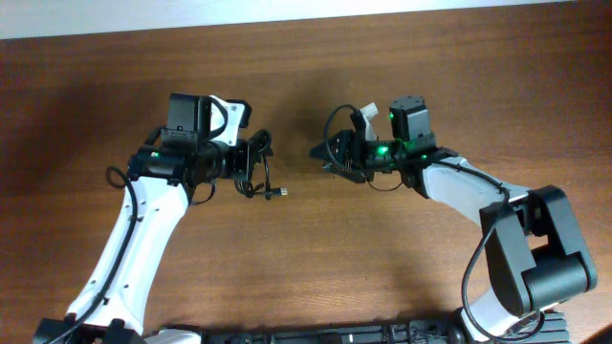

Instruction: Untangle cables

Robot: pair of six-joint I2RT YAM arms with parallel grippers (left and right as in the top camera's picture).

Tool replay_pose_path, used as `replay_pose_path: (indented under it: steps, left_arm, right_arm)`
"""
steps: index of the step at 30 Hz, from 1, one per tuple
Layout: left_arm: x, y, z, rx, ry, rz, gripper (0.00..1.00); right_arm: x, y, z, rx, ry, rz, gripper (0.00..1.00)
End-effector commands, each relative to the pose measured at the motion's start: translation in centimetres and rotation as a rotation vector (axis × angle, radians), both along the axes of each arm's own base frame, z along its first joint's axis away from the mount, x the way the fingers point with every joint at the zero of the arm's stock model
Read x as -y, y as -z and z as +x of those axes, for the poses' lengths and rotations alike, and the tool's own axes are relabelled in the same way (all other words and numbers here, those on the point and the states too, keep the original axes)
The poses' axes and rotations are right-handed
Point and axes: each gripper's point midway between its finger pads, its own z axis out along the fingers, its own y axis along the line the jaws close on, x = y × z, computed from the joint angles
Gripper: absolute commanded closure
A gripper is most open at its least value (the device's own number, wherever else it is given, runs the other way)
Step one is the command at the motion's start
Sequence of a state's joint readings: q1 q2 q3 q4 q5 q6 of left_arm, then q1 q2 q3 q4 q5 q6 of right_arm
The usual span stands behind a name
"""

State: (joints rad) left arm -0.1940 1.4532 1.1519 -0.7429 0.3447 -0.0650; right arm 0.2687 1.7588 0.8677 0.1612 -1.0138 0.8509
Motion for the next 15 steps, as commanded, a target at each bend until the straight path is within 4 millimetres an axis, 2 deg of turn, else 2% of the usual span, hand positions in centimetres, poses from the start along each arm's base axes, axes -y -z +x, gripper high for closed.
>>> replay_pose_path:
  steps: [1,4,6,7,10,11,12,14,15]
  left_arm:
    - [1.4,-0.7,-0.1,-0.028,-0.02,-0.08,1.0]
    - [2.6,-0.7,-0.6,-0.031,0.018,-0.083,1.0]
    - [3.7,-0.7,-1.1,-0.031,0.049,-0.082,1.0]
    - [4.1,-0.7,-1.3,-0.031,0.063,-0.08,1.0]
    - [4.3,-0.7,-1.3,-0.024,0.065,-0.077,1.0]
    - [4.3,-0.8,-1.1,-0.018,0.065,-0.078,1.0]
    - [4.3,-0.9,-1.0,-0.011,0.065,-0.081,1.0]
    - [4.4,-1.0,-0.8,-0.002,0.065,-0.082,1.0]
    - [4.2,-0.9,-0.7,0.0,0.059,-0.073,1.0]
  right_arm:
    - [-2.9,-0.3,-1.6,0.246,-0.132,-0.058,0.32]
    - [-4.8,0.7,-1.5,0.32,-0.112,-0.151,0.34]
    - [-6.7,-0.2,-2.2,0.389,-0.142,-0.128,0.35]
    - [-7.7,-0.8,-2.6,0.422,-0.159,-0.111,0.41]
    - [-7.9,-0.5,-2.5,0.427,-0.148,-0.13,0.59]
    - [-7.8,-0.4,-2.6,0.418,-0.148,-0.135,0.7]
    - [-7.7,-0.2,-2.7,0.407,-0.15,-0.14,0.71]
    - [-7.7,-0.1,-2.9,0.396,-0.16,-0.136,0.43]
    - [-7.6,-0.1,-2.8,0.396,-0.157,-0.136,0.33]
